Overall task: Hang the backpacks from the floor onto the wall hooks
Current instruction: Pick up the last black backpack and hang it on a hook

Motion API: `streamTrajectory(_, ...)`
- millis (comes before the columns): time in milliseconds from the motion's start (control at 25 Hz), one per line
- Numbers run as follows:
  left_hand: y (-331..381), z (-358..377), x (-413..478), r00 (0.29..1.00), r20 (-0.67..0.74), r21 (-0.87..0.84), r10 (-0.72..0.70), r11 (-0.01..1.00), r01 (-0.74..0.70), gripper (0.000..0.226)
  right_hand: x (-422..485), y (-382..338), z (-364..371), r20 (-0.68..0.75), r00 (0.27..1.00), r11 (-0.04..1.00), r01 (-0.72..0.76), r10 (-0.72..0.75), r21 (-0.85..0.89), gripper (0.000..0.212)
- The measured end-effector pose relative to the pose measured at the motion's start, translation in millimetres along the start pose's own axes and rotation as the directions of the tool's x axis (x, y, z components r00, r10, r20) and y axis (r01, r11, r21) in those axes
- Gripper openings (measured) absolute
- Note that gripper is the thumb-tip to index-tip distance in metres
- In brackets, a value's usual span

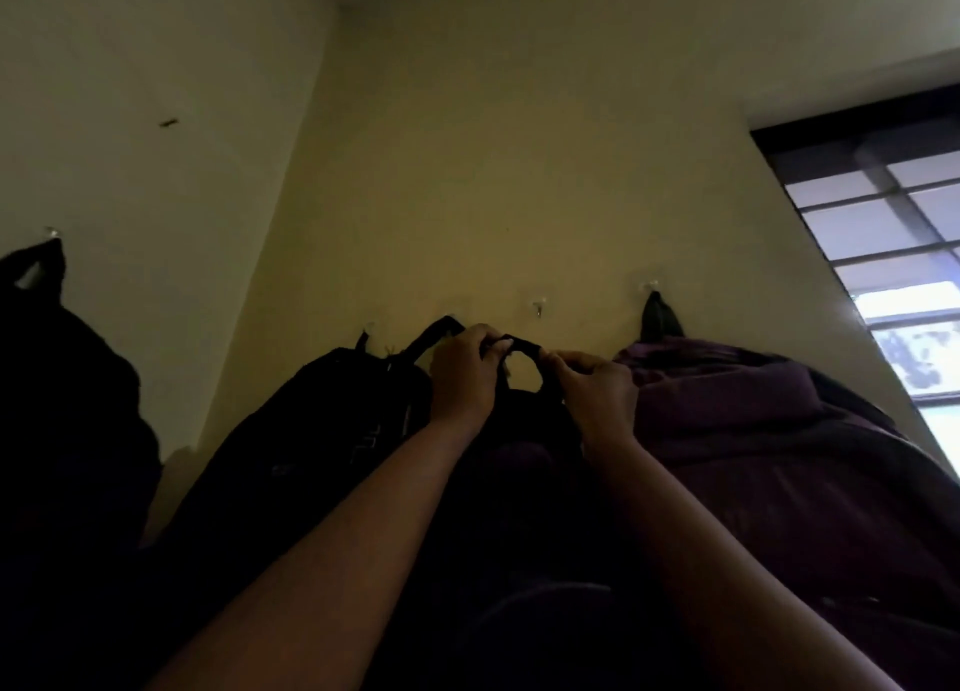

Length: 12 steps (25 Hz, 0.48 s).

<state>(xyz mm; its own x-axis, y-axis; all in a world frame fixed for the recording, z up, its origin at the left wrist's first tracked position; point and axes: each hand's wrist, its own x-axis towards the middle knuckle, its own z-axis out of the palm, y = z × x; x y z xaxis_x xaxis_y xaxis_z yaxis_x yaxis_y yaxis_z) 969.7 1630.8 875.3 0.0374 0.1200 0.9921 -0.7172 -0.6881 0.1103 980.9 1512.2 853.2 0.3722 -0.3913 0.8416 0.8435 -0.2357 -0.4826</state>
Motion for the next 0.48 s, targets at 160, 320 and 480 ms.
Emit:
streamTrajectory(160,-13,34,31,0.998,-0.003,0.009,0.056,0.998,-0.056,0.022,45,10,15,-0.028,0.992,0.974,0.118,-0.125,-0.194,0.029)
streamTrajectory(320,-26,60,73,0.998,-0.029,-0.018,0.06,0.998,-0.061,0.024,88,12,29,-0.072,0.984,0.959,0.14,-0.162,-0.247,0.029)
streamTrajectory(480,-39,80,100,0.997,-0.046,-0.019,0.063,0.998,-0.064,0.025,114,12,46,-0.125,0.971,0.945,0.162,-0.204,-0.286,0.028)
